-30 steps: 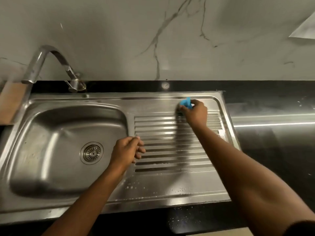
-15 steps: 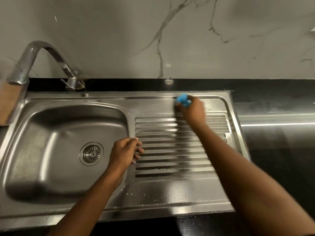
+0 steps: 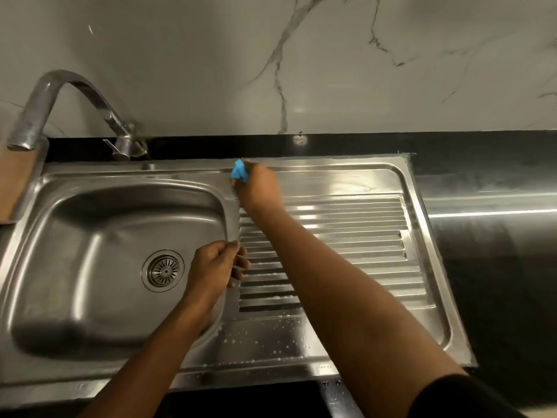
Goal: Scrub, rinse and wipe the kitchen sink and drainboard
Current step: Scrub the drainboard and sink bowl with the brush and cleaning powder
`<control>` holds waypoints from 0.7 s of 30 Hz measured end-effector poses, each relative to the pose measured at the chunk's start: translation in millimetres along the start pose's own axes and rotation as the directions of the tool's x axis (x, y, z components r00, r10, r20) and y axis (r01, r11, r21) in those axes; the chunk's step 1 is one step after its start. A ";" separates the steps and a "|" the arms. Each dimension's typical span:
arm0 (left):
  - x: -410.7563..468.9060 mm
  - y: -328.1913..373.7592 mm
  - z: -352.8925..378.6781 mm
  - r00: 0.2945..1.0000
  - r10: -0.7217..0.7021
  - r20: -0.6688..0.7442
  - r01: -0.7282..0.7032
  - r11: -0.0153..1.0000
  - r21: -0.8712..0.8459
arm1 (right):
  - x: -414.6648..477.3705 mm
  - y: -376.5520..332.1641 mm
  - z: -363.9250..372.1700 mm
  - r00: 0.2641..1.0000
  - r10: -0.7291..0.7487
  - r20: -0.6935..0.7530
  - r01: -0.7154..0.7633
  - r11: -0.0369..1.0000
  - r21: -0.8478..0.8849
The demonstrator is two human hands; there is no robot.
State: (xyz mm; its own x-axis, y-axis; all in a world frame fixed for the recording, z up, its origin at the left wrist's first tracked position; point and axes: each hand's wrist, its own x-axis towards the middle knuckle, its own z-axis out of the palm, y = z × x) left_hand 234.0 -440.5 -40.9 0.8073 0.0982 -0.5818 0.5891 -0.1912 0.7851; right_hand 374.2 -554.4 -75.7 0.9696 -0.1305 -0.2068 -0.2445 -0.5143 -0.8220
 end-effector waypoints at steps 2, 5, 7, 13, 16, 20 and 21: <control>0.9 0.1 0.5 1.000 0.008 -0.011 -0.008 1.000 -0.002 | 0.7 2.5 -4.9 1.000 -0.001 0.003 0.001 1.000 -0.014; 2.2 -1.4 4.8 1.000 0.020 -0.002 -0.020 1.000 0.001 | 0.8 34.5 -52.8 0.997 0.044 -0.063 -0.045 0.999 -0.013; 2.1 -2.5 9.4 1.000 0.022 0.022 -0.022 1.000 0.006 | 2.6 61.8 -105.9 0.981 0.111 -0.158 -0.118 0.993 -0.031; -2.6 -1.1 17.9 0.998 0.030 0.056 -0.029 1.000 -0.011 | -1.9 104.6 -228.3 0.876 0.323 -0.360 -0.355 0.935 -0.026; -4.0 -1.7 16.2 0.998 0.031 0.054 -0.030 0.999 -0.017 | 4.4 99.4 -208.3 0.867 0.319 -0.383 -0.348 0.937 -0.006; -4.5 -2.4 14.9 0.999 0.033 0.040 -0.033 0.999 -0.014 | 8.0 68.3 -141.3 0.919 0.247 -0.307 -0.262 0.965 -0.008; -4.9 -2.1 14.5 0.999 0.031 0.036 -0.031 0.999 -0.013 | 6.9 57.0 -123.8 0.932 0.235 -0.275 -0.247 0.969 -0.009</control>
State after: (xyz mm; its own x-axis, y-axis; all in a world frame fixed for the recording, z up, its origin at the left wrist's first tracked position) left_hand 228.2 -454.7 -42.8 0.8235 0.0571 -0.5644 0.5645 -0.1814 0.8052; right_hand 366.8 -689.5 -58.3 0.8463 -0.4757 -0.2398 -0.4761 -0.4735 -0.7410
